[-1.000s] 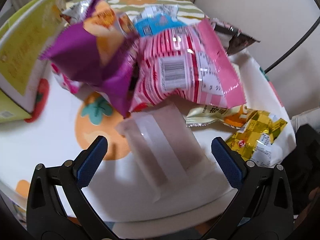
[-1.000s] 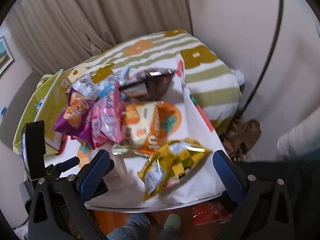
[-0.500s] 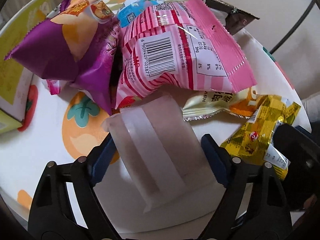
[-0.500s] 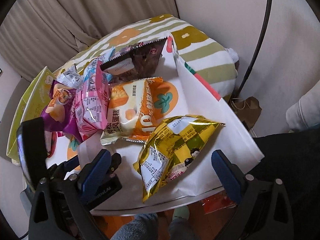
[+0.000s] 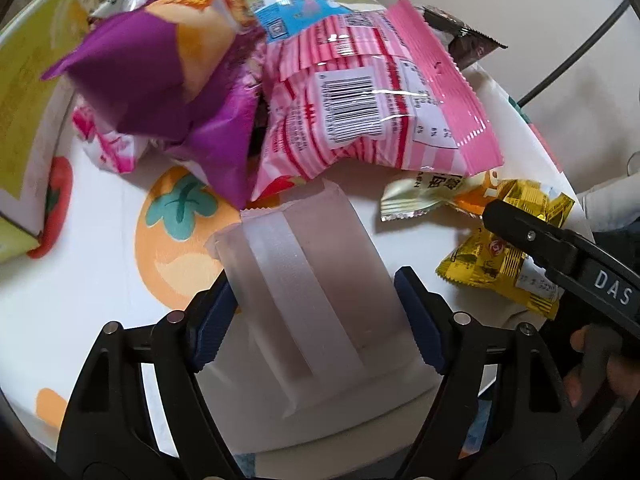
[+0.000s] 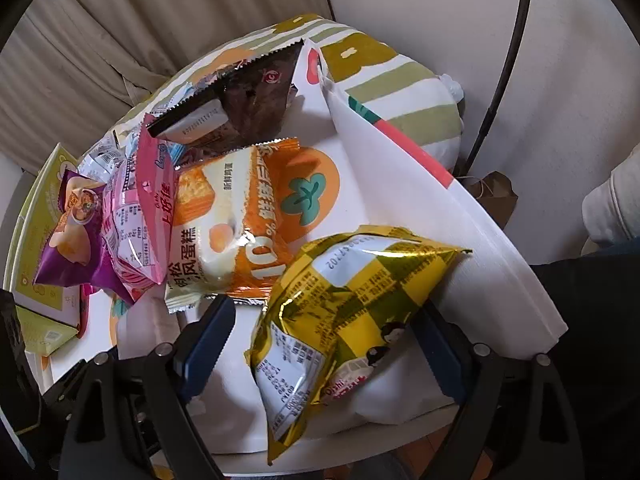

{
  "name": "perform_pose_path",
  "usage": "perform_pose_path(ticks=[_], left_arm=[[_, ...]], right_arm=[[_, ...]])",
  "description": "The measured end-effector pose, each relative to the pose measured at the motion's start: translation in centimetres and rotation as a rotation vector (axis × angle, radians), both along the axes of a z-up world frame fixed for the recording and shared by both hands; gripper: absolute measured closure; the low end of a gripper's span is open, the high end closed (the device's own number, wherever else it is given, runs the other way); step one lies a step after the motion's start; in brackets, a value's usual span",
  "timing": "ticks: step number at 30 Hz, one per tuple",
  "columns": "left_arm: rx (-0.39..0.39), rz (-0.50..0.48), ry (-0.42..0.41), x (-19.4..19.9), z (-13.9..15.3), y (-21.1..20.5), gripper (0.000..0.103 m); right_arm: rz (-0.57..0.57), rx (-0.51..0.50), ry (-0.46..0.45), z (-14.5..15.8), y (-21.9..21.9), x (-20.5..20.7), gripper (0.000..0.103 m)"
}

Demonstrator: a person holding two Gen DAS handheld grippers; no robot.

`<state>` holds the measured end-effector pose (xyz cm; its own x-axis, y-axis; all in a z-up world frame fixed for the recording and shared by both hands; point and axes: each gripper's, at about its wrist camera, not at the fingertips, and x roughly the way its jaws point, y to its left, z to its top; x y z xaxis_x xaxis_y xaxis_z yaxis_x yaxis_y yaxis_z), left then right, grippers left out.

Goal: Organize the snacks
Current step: 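Grasp the clear plastic packet with the left gripper while the right grasps the gold bag, then carry both packets over the box and release them inside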

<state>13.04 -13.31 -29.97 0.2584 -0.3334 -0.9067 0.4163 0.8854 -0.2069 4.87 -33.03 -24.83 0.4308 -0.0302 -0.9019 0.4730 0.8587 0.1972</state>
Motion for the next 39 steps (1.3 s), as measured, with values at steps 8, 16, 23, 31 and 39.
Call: perform_pose_path(ticks=[8,16,23,31,39], left_arm=[[-0.018,0.007,0.018,0.0,0.5,2.7,0.031],[-0.031,-0.006,0.005,-0.5,1.5,4.0,0.035],[-0.039,-0.005,-0.002,-0.7,2.1,4.4,0.036],[-0.087,0.019,-0.053,-1.6,5.6,3.7,0.036],[-0.175,0.065,-0.133,-1.6,11.8,5.3,0.036]], right_arm=[[0.009,0.021,-0.002,-0.6,0.7,0.4,0.034],[-0.007,0.046,-0.019,-0.6,0.2,-0.2,0.048],[-0.004,0.045,-0.073,0.8,-0.2,-1.0,0.048],[0.033,0.004,-0.136,3.4,0.1,-1.5,0.051],[0.082,-0.022,-0.210,7.5,0.6,-0.9,0.053]])
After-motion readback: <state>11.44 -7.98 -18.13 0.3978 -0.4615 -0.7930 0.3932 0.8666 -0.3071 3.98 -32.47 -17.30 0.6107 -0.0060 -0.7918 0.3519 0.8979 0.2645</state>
